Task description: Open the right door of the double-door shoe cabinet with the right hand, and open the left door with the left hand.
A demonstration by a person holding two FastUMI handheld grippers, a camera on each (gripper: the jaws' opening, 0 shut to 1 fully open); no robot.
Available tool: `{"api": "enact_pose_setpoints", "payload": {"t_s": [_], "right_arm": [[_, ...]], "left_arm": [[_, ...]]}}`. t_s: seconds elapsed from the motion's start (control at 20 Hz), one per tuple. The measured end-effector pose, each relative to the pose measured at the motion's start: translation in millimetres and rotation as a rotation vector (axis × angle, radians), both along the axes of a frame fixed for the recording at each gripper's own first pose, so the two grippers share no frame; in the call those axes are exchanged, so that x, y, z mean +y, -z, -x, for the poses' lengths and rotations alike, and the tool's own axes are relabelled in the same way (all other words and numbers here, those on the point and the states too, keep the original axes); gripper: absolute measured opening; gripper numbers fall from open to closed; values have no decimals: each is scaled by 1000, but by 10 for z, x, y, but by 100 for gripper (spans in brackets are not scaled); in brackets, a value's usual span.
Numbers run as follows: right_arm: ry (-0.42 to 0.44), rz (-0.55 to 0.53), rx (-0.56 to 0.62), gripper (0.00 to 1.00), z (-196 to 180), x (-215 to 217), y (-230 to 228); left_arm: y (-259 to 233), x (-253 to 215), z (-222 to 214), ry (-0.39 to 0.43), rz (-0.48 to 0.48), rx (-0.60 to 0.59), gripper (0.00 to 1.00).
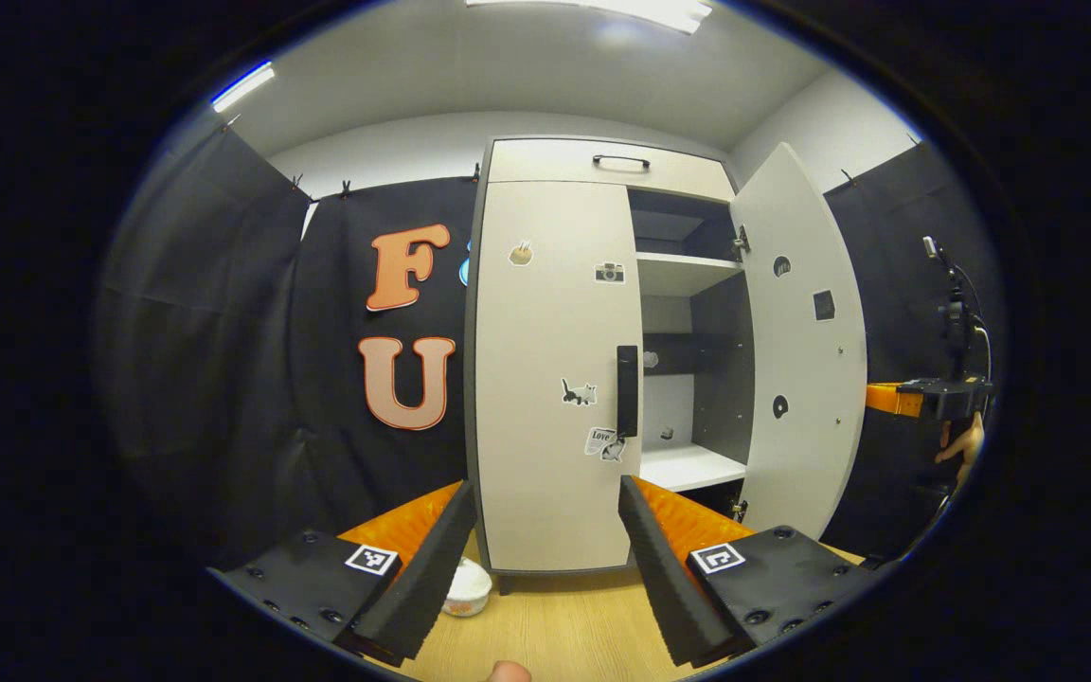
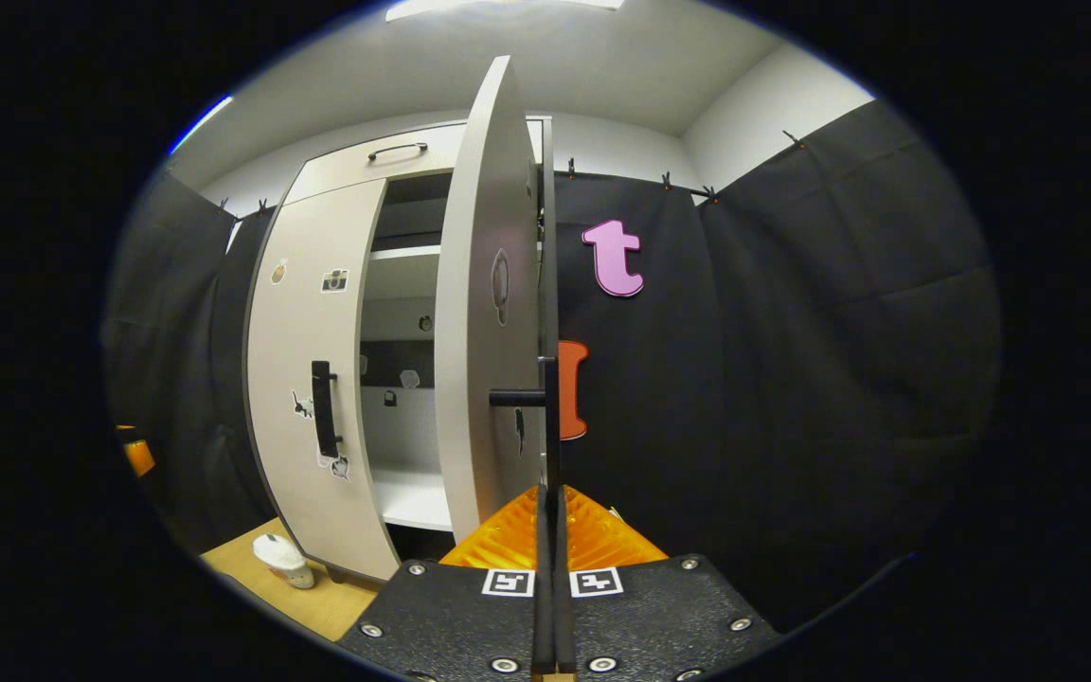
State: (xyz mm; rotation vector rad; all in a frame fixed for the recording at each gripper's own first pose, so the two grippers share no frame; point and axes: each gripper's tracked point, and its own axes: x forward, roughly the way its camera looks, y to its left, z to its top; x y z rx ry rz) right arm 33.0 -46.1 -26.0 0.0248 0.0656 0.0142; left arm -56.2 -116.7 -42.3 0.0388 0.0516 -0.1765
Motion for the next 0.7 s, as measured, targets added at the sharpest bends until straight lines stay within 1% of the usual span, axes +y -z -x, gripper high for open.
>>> {"api": "enact_pose_setpoints", "payload": {"t_s": [0.05, 0.1, 0.15, 0.2, 0.25, 0.3, 0.35, 0.4, 0.45, 0.55, 0.7], "right_arm": [[-4, -28, -11, 1, 87, -17, -50], [52, -35, -30, 4, 185, -169, -128], [64, -41, -62, 24, 220, -291, -187], [66, -51, -84, 34, 269, -353, -253], [69, -57, -96, 57, 343, -370, -270], [75, -55, -104, 60, 395, -424, -274], [81, -49, -109, 77, 416, -489, -267], [87, -46, -113, 77, 435, -529, -262], [86, -40, -112, 85, 457, -542, -251], [80, -33, -103, 93, 447, -583, -178], [68, -48, -93, 93, 433, -585, -90]], "left_arm": [[-8, -68, -45, 4, -9, -4, 95], [-11, -146, -99, 8, -14, -5, 95], [-13, -227, -146, 14, -17, -4, 96], [-16, -298, -202, 17, -16, -3, 97], [-20, -379, -247, 21, -19, -2, 97], [-6, -449, -297, 18, -26, -1, 97], [-4, -533, -352, 19, -27, -5, 98], [-7, -610, -422, 27, -23, -8, 96], [3, -674, -492, 32, -16, -9, 96], [6, -847, -627, 43, -6, -10, 96], [-29, -1018, -910, 48, -23, -26, 97]]}}
